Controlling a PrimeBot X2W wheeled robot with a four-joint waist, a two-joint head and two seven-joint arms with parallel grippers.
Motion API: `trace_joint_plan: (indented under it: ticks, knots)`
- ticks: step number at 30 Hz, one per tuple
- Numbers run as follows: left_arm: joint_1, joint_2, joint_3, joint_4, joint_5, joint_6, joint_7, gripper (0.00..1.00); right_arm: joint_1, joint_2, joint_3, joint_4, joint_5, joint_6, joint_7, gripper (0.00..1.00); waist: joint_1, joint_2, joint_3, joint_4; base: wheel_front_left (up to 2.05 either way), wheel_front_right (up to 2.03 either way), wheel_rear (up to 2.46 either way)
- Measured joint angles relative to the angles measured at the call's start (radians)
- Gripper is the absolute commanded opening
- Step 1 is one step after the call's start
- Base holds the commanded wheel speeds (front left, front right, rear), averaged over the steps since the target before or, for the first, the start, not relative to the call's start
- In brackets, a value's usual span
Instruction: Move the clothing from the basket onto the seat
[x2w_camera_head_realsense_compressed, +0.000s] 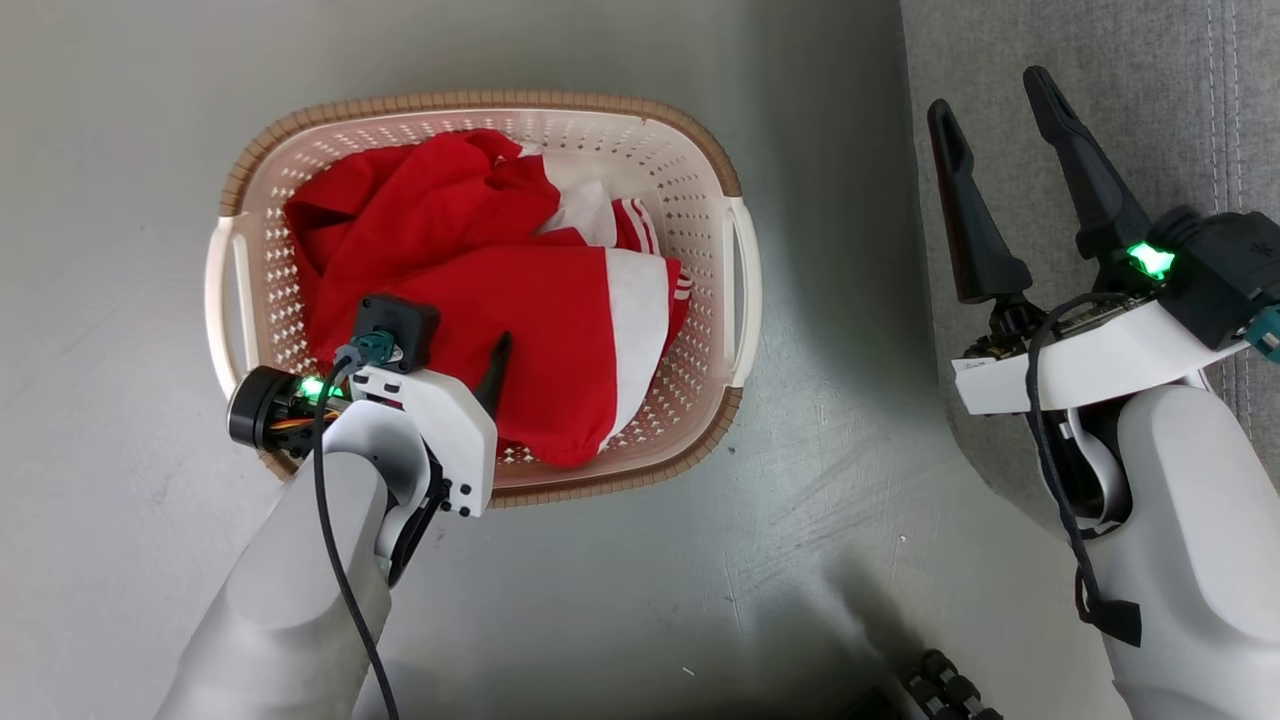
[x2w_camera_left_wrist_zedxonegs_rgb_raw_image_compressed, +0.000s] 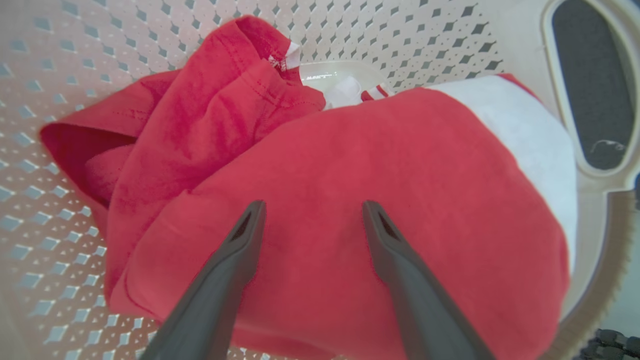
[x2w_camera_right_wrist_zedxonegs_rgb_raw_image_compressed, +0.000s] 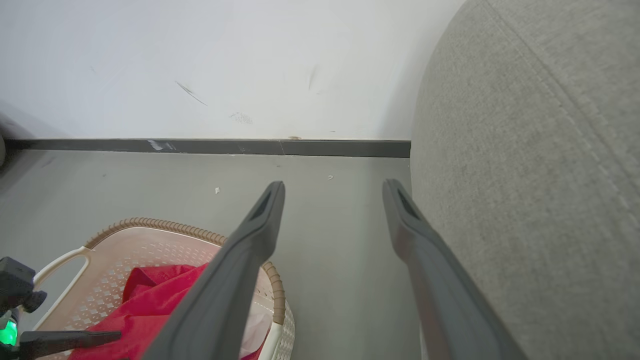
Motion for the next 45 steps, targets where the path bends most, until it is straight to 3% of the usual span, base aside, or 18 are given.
trace_joint_plan:
  ticks: [20,23,25,27,28,45]
  knots:
    - [-0.058,0.000,0.000,0.055,-0.017,0.027,0.001,0.98,-0.021,0.015,0.013,-0.030,0.006,0.001,-0.004,1.00,0.0000,0.0000,0.061,-0.039,0.00,0.00,0.00]
    - [-0.061,0.000,0.000,0.063,-0.017,0.027,0.000,0.57,-0.022,0.015,0.013,-0.034,0.006,0.001,-0.005,1.00,-0.0001,0.0000,0.067,-0.041,0.00,0.00,0.00]
    - [-0.066,0.000,0.000,0.068,-0.018,0.027,0.000,0.42,-0.026,0.017,0.013,-0.034,0.006,0.001,-0.007,1.00,0.0000,0.0000,0.070,-0.042,0.00,0.00,0.00]
    - [-0.074,0.000,0.000,0.075,-0.024,0.027,-0.001,0.18,-0.033,0.019,0.013,-0.033,0.006,0.001,-0.007,1.00,0.0000,0.0000,0.072,-0.043,0.00,0.00,0.00]
    - [-0.078,0.000,-0.001,0.077,-0.025,0.027,-0.001,0.00,-0.035,0.020,0.012,-0.033,0.006,0.001,-0.007,1.00,0.0000,0.0001,0.073,-0.043,0.00,0.00,0.00]
    - [-0.095,-0.001,-0.012,0.088,-0.065,0.024,-0.088,0.00,-0.036,0.019,0.005,-0.013,0.004,0.001,-0.007,1.00,0.0000,0.0000,0.051,-0.021,0.00,0.00,0.00]
